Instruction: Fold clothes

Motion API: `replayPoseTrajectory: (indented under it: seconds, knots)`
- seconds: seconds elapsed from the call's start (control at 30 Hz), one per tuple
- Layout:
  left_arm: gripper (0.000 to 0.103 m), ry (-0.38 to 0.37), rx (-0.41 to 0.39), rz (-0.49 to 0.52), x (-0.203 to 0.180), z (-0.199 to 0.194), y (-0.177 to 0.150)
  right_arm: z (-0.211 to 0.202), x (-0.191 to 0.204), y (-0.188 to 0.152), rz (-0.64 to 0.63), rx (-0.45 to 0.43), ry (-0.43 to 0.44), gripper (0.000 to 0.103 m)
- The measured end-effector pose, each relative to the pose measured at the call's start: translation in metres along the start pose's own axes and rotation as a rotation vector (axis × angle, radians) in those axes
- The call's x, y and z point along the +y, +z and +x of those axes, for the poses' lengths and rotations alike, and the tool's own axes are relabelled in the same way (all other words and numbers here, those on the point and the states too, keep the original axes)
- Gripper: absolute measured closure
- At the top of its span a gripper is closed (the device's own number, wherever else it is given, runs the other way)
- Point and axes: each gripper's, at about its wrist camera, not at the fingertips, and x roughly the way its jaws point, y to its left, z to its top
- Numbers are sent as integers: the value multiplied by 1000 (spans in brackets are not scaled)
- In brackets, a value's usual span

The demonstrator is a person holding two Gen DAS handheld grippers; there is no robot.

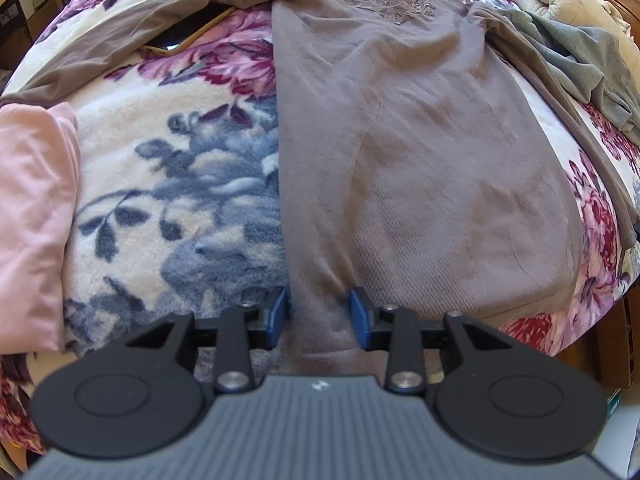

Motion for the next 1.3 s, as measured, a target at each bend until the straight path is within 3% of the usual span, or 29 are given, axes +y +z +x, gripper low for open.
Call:
replayPoseTrajectory:
  seconds: [0.47,0.77,0.83,0.9,1.0,1.1,1.17,1.2,1.3]
  knots:
    - [67,-2,-4,-13,1,0,-1,-24,-20,12,7,-101,-120,100]
    - [66,-6,-2,-15,1,1,0,-20,-33,7,79,-2,-98,95]
    - [65,-7,-2,-17,2,0,0,-22,-29,1,92,8,-82,89]
    - [64,-7,-3,-18,2,0,0,-25,-22,-7,98,10,-64,74]
    - [64,-6,-3,-18,1,-1,-1,-27,-4,-21,42,43,9,72]
    - [64,-7,-3,-18,2,-1,-1,-25,30,-45,-96,164,195,71]
    - [64,-11,-2,-21,3,-1,-1,-21,57,-68,-199,292,354,67]
    - [65,-15,3,-18,3,0,0,-18,68,-79,-240,340,383,62]
    - [66,-17,9,-9,2,1,0,-8,95,-112,-362,478,421,59]
